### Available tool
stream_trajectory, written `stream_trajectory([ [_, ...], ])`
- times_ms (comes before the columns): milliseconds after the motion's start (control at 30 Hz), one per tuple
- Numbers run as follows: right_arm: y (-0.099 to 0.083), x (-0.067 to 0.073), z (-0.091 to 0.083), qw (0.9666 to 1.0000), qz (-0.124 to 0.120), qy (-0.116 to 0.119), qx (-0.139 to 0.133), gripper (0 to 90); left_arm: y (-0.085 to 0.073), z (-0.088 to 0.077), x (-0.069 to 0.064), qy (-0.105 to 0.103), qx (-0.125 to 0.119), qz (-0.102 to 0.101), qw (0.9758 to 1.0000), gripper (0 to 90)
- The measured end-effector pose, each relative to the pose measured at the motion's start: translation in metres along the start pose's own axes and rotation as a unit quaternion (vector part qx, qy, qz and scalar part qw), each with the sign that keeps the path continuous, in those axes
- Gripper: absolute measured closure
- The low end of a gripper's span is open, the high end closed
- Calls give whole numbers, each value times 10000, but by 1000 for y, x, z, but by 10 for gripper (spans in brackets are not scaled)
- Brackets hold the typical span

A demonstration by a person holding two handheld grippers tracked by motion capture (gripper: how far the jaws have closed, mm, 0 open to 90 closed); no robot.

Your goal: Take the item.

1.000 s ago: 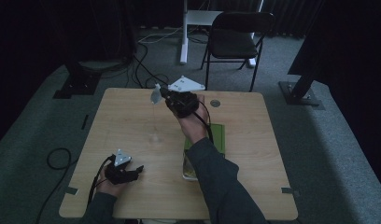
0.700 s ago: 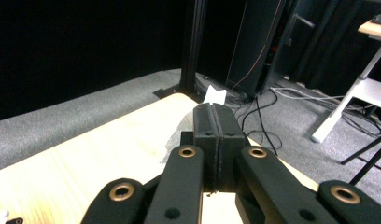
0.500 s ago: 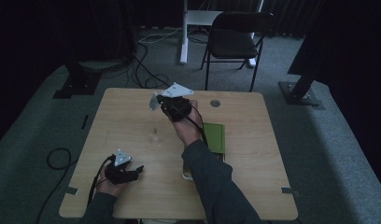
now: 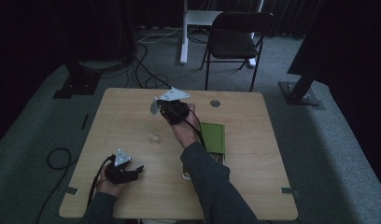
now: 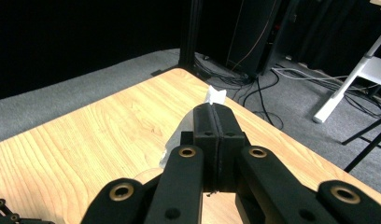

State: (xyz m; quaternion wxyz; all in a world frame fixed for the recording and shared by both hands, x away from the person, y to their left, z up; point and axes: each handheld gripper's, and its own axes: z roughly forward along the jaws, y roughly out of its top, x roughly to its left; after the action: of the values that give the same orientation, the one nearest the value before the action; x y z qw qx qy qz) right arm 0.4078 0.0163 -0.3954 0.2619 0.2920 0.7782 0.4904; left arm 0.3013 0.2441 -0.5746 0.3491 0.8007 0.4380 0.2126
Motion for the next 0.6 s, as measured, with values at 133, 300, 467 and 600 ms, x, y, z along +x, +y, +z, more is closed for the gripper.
stream_trajectory([
  [133, -2, 3, 4, 10000, 0, 6, 72, 899, 0, 0, 0, 1, -1, 0, 10000, 341],
  [300, -4, 5, 6, 9999, -52, 21, 105, 896, 0, 0, 0, 1, -1, 1, 10000, 340],
  [467, -4, 7, 9, 9998, -47, 93, 152, 704, 0, 0, 0, 2, 0, 2, 10000, 340],
  [600, -5, 5, 8, 9998, -3, 104, 176, 675, 0, 0, 0, 0, 1, 0, 10000, 341],
])
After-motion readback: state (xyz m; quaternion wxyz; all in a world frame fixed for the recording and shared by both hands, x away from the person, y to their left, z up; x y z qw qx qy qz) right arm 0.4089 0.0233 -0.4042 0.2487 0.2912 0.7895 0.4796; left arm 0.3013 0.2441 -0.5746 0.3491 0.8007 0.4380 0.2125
